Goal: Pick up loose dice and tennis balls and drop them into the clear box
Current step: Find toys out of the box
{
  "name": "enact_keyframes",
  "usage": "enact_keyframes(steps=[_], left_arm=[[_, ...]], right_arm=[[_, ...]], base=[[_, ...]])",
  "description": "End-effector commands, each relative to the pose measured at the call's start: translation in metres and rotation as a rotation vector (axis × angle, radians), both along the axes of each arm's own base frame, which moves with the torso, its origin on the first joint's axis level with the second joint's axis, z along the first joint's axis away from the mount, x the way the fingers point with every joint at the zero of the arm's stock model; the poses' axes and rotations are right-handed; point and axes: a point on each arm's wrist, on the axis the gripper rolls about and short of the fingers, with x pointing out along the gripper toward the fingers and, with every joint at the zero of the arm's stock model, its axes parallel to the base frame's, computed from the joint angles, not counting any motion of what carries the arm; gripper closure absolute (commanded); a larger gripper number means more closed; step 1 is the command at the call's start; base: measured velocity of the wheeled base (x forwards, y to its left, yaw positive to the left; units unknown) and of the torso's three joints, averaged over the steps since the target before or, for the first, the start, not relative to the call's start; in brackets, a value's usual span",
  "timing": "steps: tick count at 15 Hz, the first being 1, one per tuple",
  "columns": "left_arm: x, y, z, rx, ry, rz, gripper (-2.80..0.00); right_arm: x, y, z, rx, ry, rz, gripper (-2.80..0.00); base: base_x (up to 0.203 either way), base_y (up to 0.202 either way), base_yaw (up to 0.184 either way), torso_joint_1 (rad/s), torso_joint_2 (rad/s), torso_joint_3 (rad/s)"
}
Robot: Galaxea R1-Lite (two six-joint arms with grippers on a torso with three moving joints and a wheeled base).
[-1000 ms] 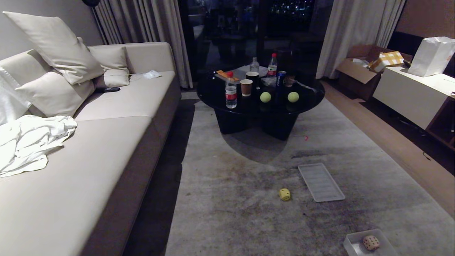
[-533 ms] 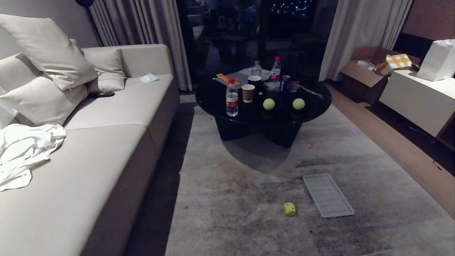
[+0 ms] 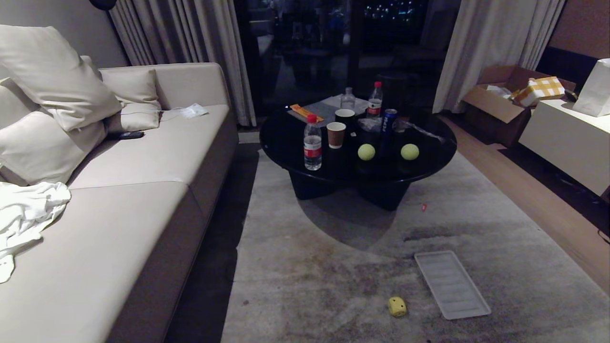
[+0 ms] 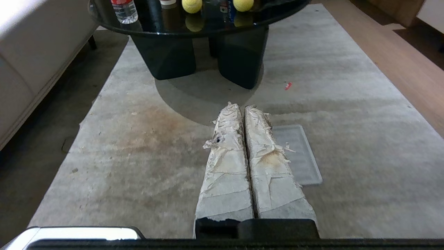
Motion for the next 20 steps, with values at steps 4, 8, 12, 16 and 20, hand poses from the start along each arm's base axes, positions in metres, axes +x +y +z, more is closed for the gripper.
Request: enact_keyframes(steps=[4, 8, 12, 16, 20], left_arm=[[0.0001, 0.0, -0.0002, -0.001, 0.003, 0.001, 0.0], [0.0002, 0.0, -0.0005, -0.003, 0.004, 0.001, 0.0], [0.0002, 0.0, -0.0004, -0.014, 0.002, 0.001, 0.0], [0.0001, 0.0001, 0.0, -0.025, 0.0, 0.004, 0.0], [0.0001, 0.0001, 0.0, -0.025, 0.0, 0.004, 0.0]], right_arm=[[0.0009, 0.0, -0.0026, 0.0, 0.012, 0.0, 0.0], [0.0009, 0.0, -0.0029, 0.0, 0.011, -0.001, 0.0], [0.0009, 0.0, -0.0029, 0.0, 0.012, 0.0, 0.0], [0.0009, 0.0, -0.0029, 0.0, 0.012, -0.001, 0.0], [0.0008, 0.0, -0.0025, 0.0, 0.01, 0.0, 0.0]], base=[[0.071, 0.0, 0.0, 0.001, 0.0, 0.002], [0.0, 0.0, 0.0, 0.0, 0.0, 0.0], [0.0, 0.0, 0.0, 0.001, 0.0, -0.01], [0.0, 0.0, 0.0, 0.002, 0.0, -0.175], [0.0, 0.0, 0.0, 0.003, 0.0, -0.192]])
